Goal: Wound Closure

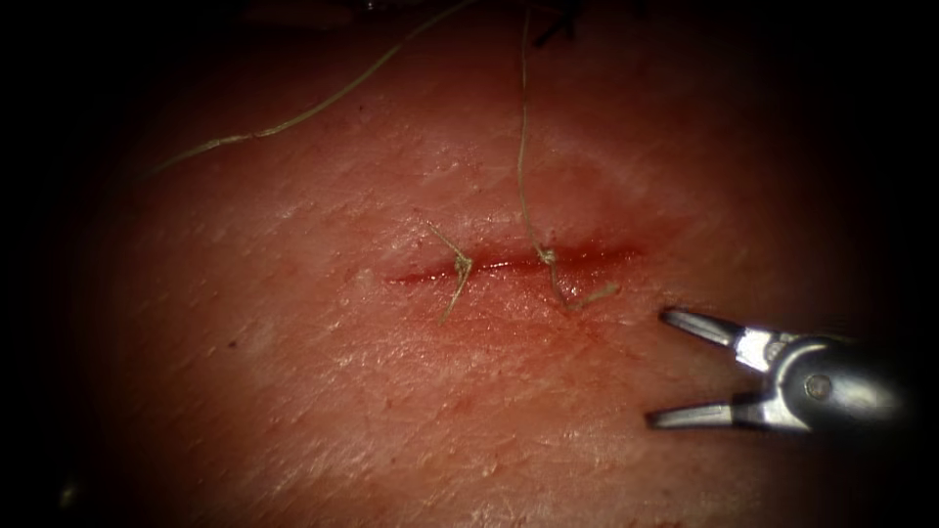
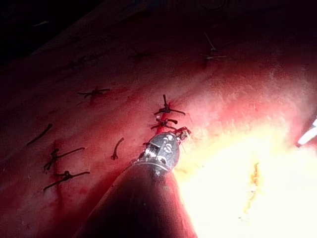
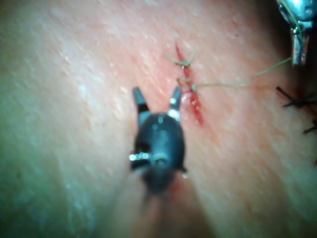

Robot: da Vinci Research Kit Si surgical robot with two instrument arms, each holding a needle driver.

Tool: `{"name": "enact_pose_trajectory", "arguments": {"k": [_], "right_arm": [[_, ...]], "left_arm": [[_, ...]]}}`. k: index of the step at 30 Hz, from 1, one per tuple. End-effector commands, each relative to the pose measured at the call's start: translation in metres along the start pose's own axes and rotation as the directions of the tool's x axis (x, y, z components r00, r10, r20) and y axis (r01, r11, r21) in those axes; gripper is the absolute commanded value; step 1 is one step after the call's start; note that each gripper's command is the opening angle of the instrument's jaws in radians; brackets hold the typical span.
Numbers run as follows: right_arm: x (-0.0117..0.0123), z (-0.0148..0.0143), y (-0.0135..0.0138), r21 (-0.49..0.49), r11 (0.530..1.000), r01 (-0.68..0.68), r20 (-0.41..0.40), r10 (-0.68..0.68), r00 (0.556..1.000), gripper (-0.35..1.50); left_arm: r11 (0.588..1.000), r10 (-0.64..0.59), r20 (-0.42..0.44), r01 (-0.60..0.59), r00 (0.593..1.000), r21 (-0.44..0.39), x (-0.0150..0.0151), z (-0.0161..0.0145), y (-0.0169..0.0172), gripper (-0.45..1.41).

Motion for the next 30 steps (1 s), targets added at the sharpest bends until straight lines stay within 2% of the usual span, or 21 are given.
{"name": "enact_pose_trajectory", "arguments": {"k": [1,5,9,11,12,16,25,30], "right_arm": [[0.0001,0.0012,0.0015,-0.008,0.999,-0.035,-0.001,0.035,0.999,1.08],[0.0003,0.0022,0.0045,-0.052,0.993,-0.104,-0.048,0.102,0.994,1.08],[-0.0002,0.0033,0.0080,-0.098,0.984,-0.147,-0.058,0.142,0.988,1.09],[-0.0007,0.0042,0.0095,-0.114,0.973,-0.202,-0.065,0.195,0.979,1.18],[-0.0012,0.0054,0.0104,-0.127,0.964,-0.235,-0.066,0.228,0.971,1.30],[-0.0015,0.0072,0.0108,-0.131,0.955,-0.265,-0.051,0.260,0.964,1.41],[-0.0023,0.0130,0.0092,-0.054,0.960,-0.275,-0.023,0.274,0.961,1.38],[-0.0028,0.0151,0.0087,-0.054,0.956,-0.287,-0.016,0.287,0.958,1.46]], "left_arm": [[1.000,0.011,-0.005,-0.011,1.000,0.005,0.0006,0.0001,-0.0004,-0.45],[1.000,0.020,-0.008,-0.020,1.000,0.003,0.0028,-0.0008,0.0001,-0.45],[0.999,0.033,-0.011,-0.033,0.999,0.006,0.0046,-0.0014,0.0004,-0.45],[0.999,0.038,-0.011,-0.038,0.999,0.006,0.0054,-0.0016,0.0007,-0.45],[0.999,0.038,-0.011,-0.038,0.999,0.007,0.0061,-0.0017,0.0009,-0.45],[0.999,0.040,-0.010,-0.040,0.999,0.008,0.0067,-0.0018,0.0012,-0.45],[0.999,0.039,-0.006,-0.038,0.999,0.011,0.0070,-0.0018,0.0016,-0.45],[0.999,0.041,-0.008,-0.041,0.999,0.010,0.0074,-0.0019,0.0019,-0.45]]}}
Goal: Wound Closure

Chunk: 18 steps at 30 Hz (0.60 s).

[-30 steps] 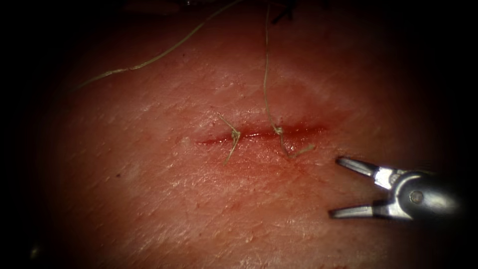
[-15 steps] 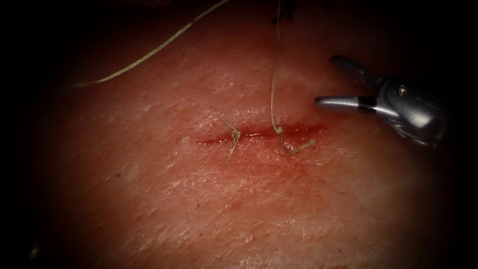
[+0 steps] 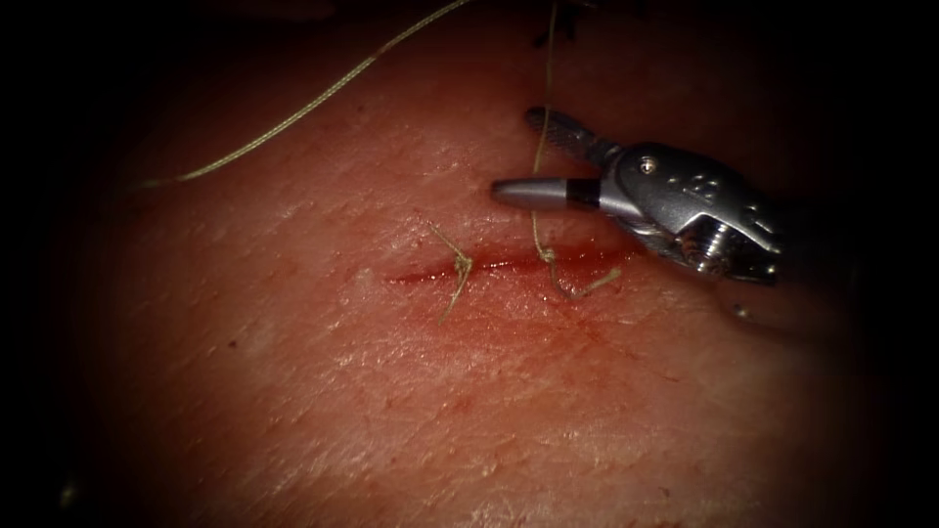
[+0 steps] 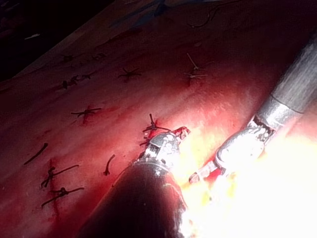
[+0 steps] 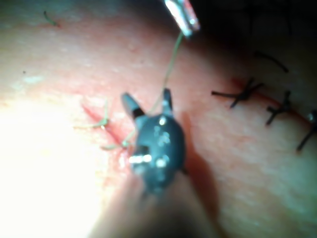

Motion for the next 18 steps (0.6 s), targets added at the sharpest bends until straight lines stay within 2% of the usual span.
{"name": "enact_pose_trajectory", "arguments": {"k": [1,8,18], "right_arm": [[-0.0001,0.0014,-0.0001,0.002,1.000,0.002,-0.003,-0.002,1.000,1.46],[-0.0002,0.0022,-0.0004,-0.003,1.000,0.005,0.002,-0.005,1.000,1.46],[-0.0019,0.0033,-0.0012,0.015,1.000,0.006,0.028,-0.007,1.000,1.46]], "left_arm": [[1.000,0.007,-0.002,-0.007,1.000,0.001,-0.0001,0.0004,-0.0006,-0.45],[1.000,0.012,-0.002,-0.012,1.000,0.000,0.0008,0.0002,-0.0004,-0.45],[1.000,0.023,-0.006,-0.023,1.000,-0.001,0.0018,0.0001,-0.0003,-0.45]]}}
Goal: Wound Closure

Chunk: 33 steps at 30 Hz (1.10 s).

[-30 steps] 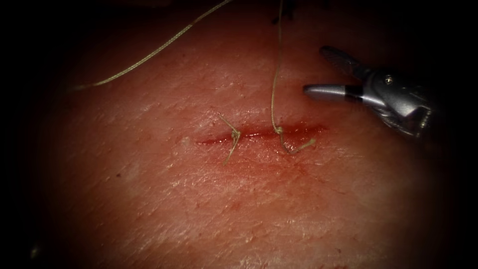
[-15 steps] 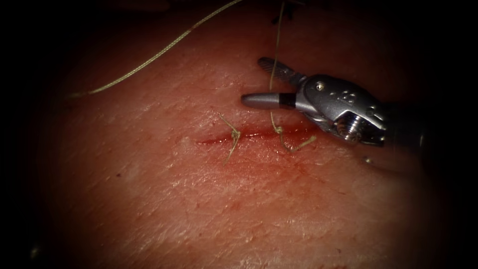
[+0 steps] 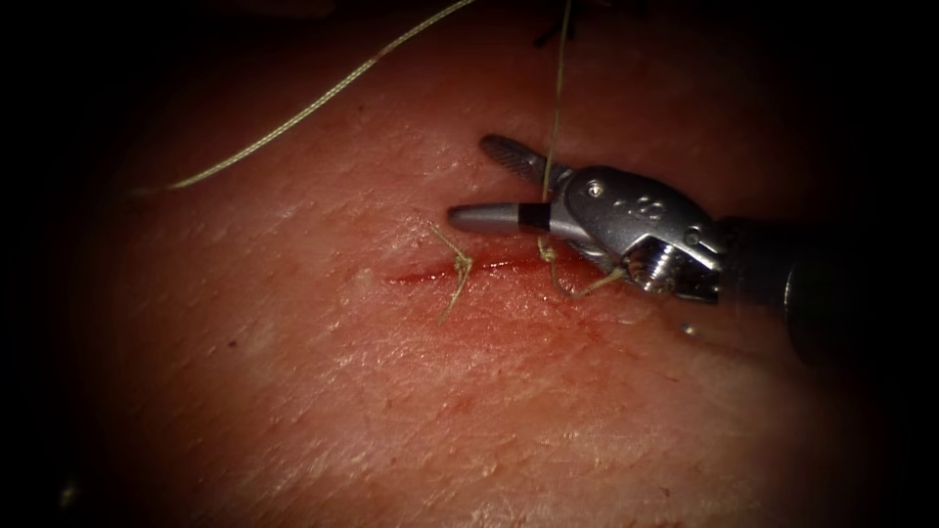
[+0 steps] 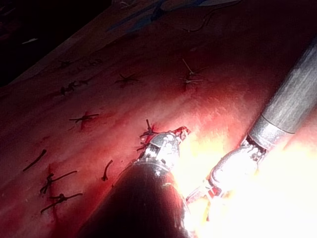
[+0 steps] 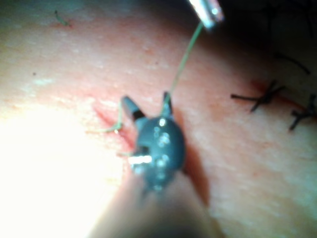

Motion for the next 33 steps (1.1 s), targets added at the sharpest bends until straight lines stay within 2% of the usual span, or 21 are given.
{"name": "enact_pose_trajectory", "arguments": {"k": [1,7,9,14,22,23,24,25,26,33], "right_arm": [[-0.0003,0.0009,0.0002,0.004,1.000,0.005,0.000,-0.005,1.000,1.46],[-0.0006,0.0010,0.0006,0.004,1.000,0.008,0.003,-0.008,1.000,1.46],[-0.0006,0.0011,0.0003,0.041,0.999,0.012,0.006,-0.013,1.000,1.35],[-0.0007,0.0010,0.0001,0.073,0.997,0.006,0.006,-0.006,1.000,1.23],[-0.0008,0.0014,0.0000,0.078,0.997,0.016,0.007,-0.016,1.000,1.16],[-0.0007,0.0013,0.0000,0.079,0.997,0.015,0.010,-0.016,1.000,1.08],[-0.0007,0.0013,0.0000,0.078,0.997,0.016,0.010,-0.017,1.000,0.89],[-0.0006,0.0011,0.0001,0.106,0.994,0.015,0.007,-0.016,1.000,-0.20],[-0.0005,0.0011,0.0002,0.114,0.993,0.017,0.006,-0.017,1.000,-0.35],[0.0002,0.0010,0.0011,0.087,0.996,0.021,-0.005,-0.021,1.000,-0.35]], "left_arm": [[1.000,0.002,0.000,-0.002,1.000,0.001,-0.0002,0.0004,-0.0006,-0.45],[1.000,0.002,0.000,-0.002,1.000,0.002,-0.0001,0.0005,-0.0006,-0.45],[1.000,0.002,-0.002,-0.002,1.000,0.001,-0.0001,0.0006,-0.0006,-0.45],[1.000,0.002,-0.002,-0.002,1.000,0.001,0.0000,0.0006,-0.0006,-0.45],[1.000,0.002,-0.004,-0.002,1.000,-0.001,0.0001,0.0007,-0.0005,-0.45],[1.000,0.002,-0.004,-0.002,1.000,-0.001,0.0002,0.0007,-0.0005,-0.45],[1.000,0.002,-0.004,-0.002,1.000,-0.001,0.0002,0.0007,-0.0005,-0.45],[1.000,0.002,-0.004,-0.002,1.000,-0.001,0.0002,0.0007,-0.0004,-0.45],[1.000,0.001,-0.004,-0.001,1.000,0.000,0.0002,0.0007,-0.0004,-0.45],[1.000,0.008,-0.004,-0.008,1.000,-0.001,0.0005,0.0007,-0.0001,-0.45]]}}
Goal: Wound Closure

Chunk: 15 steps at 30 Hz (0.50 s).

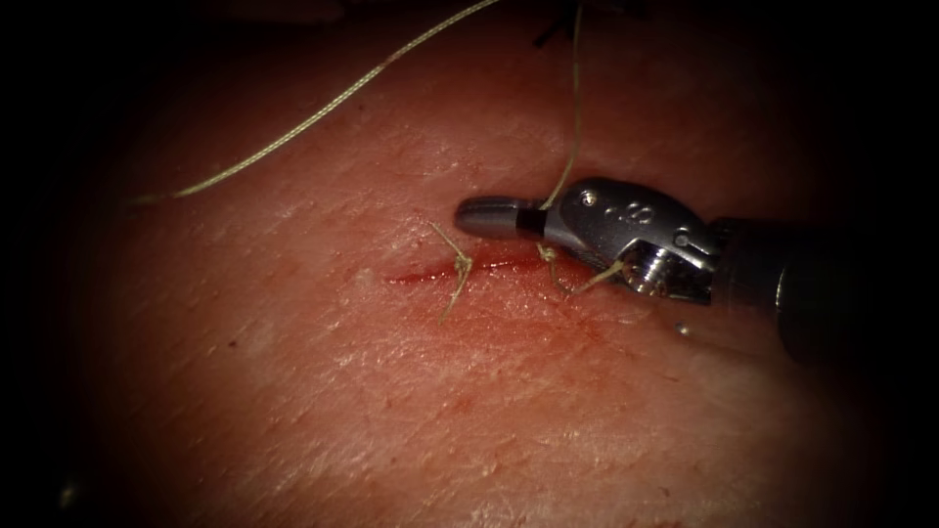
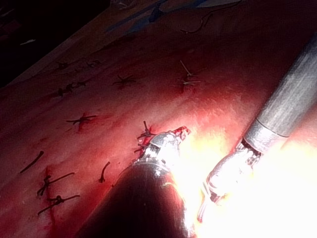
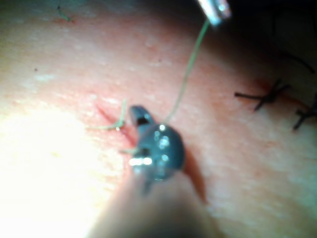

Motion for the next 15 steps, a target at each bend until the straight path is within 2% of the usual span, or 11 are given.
{"name": "enact_pose_trajectory", "arguments": {"k": [1,7,8,9,10,11,15], "right_arm": [[0.0002,0.0006,0.0006,-0.005,1.000,0.001,-0.008,-0.001,1.000,-0.35],[0.0001,-0.0005,0.0009,0.004,1.000,0.019,-0.030,-0.019,0.999,-0.35],[0.0001,-0.0008,0.0009,-0.001,1.000,0.019,-0.037,-0.019,0.999,0.05],[0.0001,-0.0011,0.0009,-0.028,0.999,0.018,-0.039,-0.019,0.999,0.72],[0.0001,-0.0014,0.0010,-0.059,0.998,0.016,-0.037,-0.018,0.999,1.23],[0.0001,-0.0017,0.0010,-0.093,0.996,0.013,-0.034,-0.017,0.999,1.48],[-0.0007,-0.0031,0.0006,-0.064,0.997,0.032,-0.039,-0.034,0.999,1.48]], "left_arm": [[1.000,0.005,0.000,-0.005,1.000,0.001,-0.0002,0.0003,-0.0005,-0.45],[1.000,0.007,-0.004,-0.007,1.000,-0.008,-0.0006,-0.0014,-0.0007,-0.45],[1.000,0.006,0.001,-0.006,1.000,-0.005,-0.0007,-0.0018,-0.0009,-0.45],[1.000,0.005,0.006,-0.005,1.000,0.001,-0.0009,-0.0023,-0.0012,-0.45],[1.000,0.004,0.009,-0.004,1.000,0.007,-0.0011,-0.0026,-0.0014,-0.45],[1.000,0.002,0.008,-0.002,1.000,0.009,-0.0012,-0.0030,-0.0016,-0.45],[1.000,-0.003,0.010,0.003,1.000,0.024,-0.0016,-0.0036,-0.0023,-0.45]]}}
